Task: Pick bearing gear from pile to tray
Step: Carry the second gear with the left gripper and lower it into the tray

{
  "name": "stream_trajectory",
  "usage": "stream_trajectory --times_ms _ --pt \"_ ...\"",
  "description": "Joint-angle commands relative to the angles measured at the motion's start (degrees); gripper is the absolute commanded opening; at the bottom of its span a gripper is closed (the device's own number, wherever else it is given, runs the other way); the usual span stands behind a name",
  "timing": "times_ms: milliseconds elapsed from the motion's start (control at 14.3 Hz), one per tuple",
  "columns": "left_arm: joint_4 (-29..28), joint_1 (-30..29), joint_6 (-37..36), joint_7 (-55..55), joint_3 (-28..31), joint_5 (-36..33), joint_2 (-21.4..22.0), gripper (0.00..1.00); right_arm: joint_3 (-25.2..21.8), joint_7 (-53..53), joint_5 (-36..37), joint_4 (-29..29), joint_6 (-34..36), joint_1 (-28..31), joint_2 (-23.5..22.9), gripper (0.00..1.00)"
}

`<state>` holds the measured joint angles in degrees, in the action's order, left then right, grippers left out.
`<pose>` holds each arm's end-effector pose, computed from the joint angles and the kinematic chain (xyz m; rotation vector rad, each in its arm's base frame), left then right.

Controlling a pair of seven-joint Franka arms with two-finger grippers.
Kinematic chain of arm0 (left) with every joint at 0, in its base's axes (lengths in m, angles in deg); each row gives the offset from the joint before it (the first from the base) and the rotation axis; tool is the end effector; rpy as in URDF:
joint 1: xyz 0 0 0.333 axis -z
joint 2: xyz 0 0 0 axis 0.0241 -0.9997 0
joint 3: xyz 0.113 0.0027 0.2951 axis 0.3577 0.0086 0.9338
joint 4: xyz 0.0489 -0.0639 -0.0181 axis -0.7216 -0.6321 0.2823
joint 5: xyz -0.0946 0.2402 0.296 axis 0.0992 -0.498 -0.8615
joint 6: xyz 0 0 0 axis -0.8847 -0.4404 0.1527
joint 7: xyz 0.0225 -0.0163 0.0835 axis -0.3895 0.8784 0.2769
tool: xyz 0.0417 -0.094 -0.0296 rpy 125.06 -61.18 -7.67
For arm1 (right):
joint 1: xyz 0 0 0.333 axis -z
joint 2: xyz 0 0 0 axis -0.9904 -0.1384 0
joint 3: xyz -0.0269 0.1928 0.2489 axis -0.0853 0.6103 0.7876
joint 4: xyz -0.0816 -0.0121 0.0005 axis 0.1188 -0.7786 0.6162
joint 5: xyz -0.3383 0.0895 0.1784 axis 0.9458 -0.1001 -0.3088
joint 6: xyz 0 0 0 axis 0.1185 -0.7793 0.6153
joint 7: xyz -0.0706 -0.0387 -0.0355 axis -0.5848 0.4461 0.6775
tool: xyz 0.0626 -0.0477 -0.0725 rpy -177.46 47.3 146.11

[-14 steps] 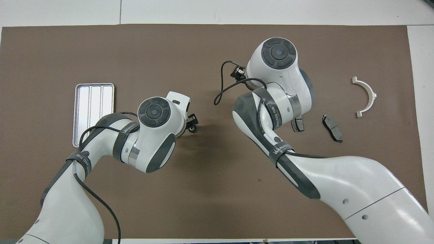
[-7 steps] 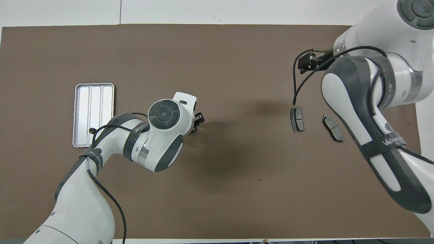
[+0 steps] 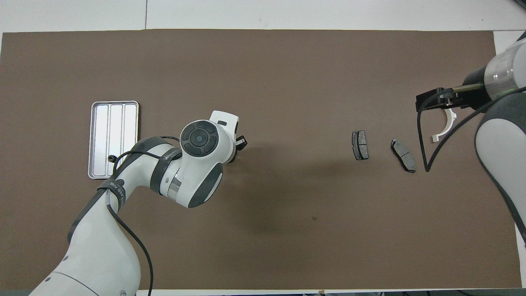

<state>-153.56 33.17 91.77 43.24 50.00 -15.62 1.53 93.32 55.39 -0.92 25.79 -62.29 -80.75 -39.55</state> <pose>0.5072 -0.3396 0.2954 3.0220 0.6719 0.0248 0.5746 0.0270 0.5968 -3.1207 -0.0935 -0.1041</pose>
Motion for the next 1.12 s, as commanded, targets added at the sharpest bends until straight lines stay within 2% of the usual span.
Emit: stream_trajectory --times_ms 0,70,210,419,839,1049 --pt "1.2 1.8 -1.8 2.4 0.9 -0.4 -1.3 0.04 0.7 2.7 -0.9 2.9 2.9 1.9 5.8 1.00" --pt "2.8 0.7 -4.1 2.1 0.9 -1.1 -1.3 0.01 0.7 2.7 -0.9 2.9 3.8 2.3 7.2 1.00" --pt "4.2 -2.2 -7.0 0.5 0.9 -3.9 -0.9 0.00 0.7 2.7 -0.9 2.8 7.1 2.7 8.6 1.00" --pt "3.3 -10.2 -9.7 -10.8 0.9 -4.0 2.3 0.00 0.4 2.6 -0.6 2.6 12.0 3.2 9.1 1.00" --pt "5.1 -27.1 -9.2 -36.9 0.7 -3.0 2.1 0.01 0.2 1.9 -0.4 2.7 13.1 3.2 9.0 1.00" --pt "5.9 -31.6 -7.4 -43.1 0.7 -2.1 1.2 0.01 0.2 1.9 0.0 2.6 13.1 3.1 7.9 1.00"
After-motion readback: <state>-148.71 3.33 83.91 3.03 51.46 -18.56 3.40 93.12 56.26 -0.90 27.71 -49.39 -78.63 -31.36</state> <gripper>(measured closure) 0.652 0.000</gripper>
